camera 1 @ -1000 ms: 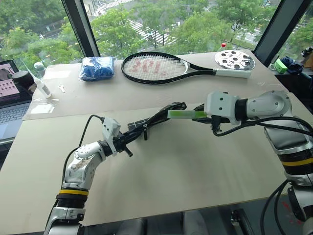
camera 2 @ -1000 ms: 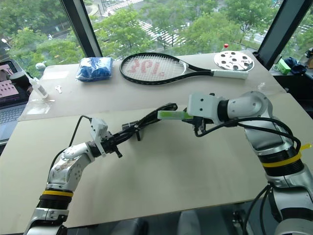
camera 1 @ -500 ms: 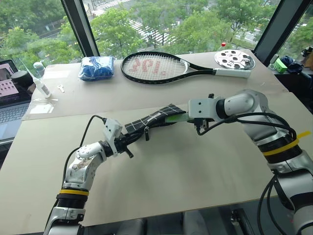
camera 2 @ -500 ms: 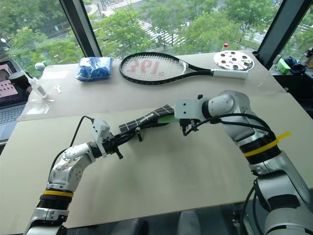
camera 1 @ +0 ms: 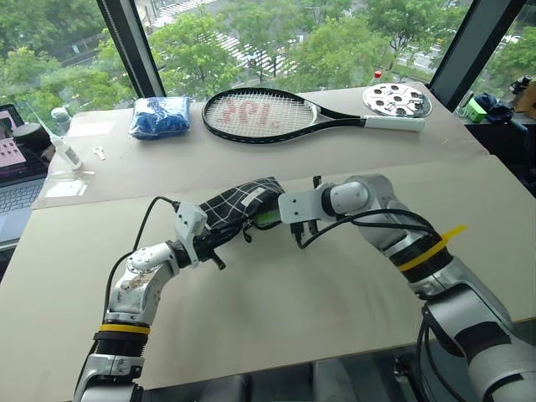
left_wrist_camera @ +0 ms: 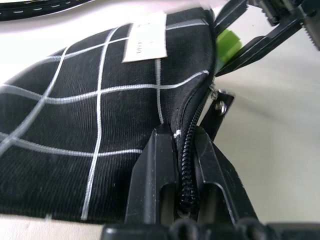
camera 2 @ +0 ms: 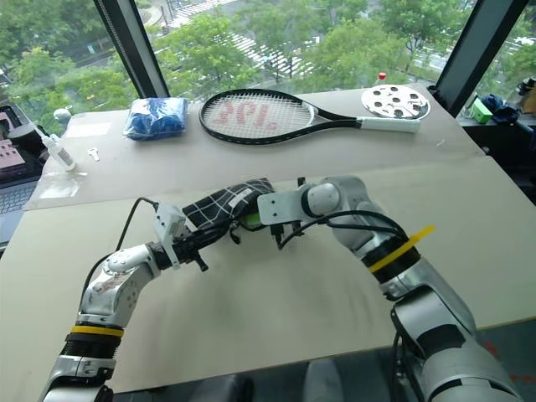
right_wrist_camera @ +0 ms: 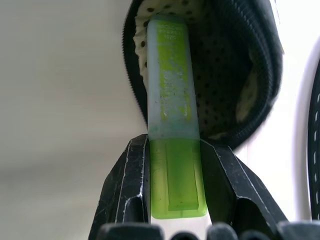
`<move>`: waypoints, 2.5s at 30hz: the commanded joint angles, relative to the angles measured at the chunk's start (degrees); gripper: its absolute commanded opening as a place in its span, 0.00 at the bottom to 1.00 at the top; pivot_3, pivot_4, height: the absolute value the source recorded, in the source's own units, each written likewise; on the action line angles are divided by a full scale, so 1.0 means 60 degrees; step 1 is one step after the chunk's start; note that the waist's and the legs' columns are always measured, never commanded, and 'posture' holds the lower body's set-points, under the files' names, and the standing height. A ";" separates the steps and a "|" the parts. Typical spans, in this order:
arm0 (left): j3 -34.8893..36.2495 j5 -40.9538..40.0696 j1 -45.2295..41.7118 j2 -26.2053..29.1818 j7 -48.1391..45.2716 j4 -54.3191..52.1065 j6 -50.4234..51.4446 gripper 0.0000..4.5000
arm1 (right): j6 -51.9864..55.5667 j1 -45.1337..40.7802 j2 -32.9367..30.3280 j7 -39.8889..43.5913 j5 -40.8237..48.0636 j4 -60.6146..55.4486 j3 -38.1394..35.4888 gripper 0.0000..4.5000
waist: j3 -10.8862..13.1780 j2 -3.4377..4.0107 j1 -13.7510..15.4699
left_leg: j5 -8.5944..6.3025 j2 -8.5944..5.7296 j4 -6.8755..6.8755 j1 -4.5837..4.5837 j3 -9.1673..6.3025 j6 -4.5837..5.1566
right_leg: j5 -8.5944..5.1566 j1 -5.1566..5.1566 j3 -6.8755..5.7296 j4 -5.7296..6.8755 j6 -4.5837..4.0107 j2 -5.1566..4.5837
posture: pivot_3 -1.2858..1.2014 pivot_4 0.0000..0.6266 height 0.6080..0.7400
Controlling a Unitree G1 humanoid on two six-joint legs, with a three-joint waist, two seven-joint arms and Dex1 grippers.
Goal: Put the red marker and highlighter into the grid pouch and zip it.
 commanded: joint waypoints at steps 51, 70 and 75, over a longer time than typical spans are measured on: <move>0.0031 -0.0233 -0.0010 -0.0074 -0.0139 -0.0442 -0.0060 0.00 | -0.0869 -0.0384 0.0578 -0.0475 0.0687 0.0351 -0.0856 0.70 | 0.0000 0.0000 -0.0064 | -0.0002 -0.0004 0.0024 -0.0038 0.0026 -0.0006 | 0.0007 -0.0076 -0.0002 0.0063 -0.0011 -0.0009 | 0.52 0.24 1.00; 0.0348 -0.0679 0.0007 -0.0131 0.0122 -0.0605 0.0218 0.00 | 0.5722 0.3069 -0.1881 0.2052 0.6978 -0.4322 -0.4929 0.99 | -0.0001 -0.0001 0.0021 | -0.0005 -0.0004 0.0022 -0.0048 0.0027 0.0000 | 0.0008 -0.0066 -0.0008 0.0053 -0.0012 -0.0014 | 0.52 0.24 1.00; 0.0304 -0.0794 -0.0131 -0.0131 0.0059 -0.0617 0.0336 0.00 | 0.6389 0.3898 -0.0659 0.0066 0.6526 -0.4441 -0.3939 0.99 | -0.0001 -0.0001 -0.0013 | -0.0005 0.0000 0.0050 -0.0046 0.0039 0.0000 | 0.0024 -0.0070 -0.0004 0.0076 -0.0030 -0.0014 | 0.52 0.24 1.00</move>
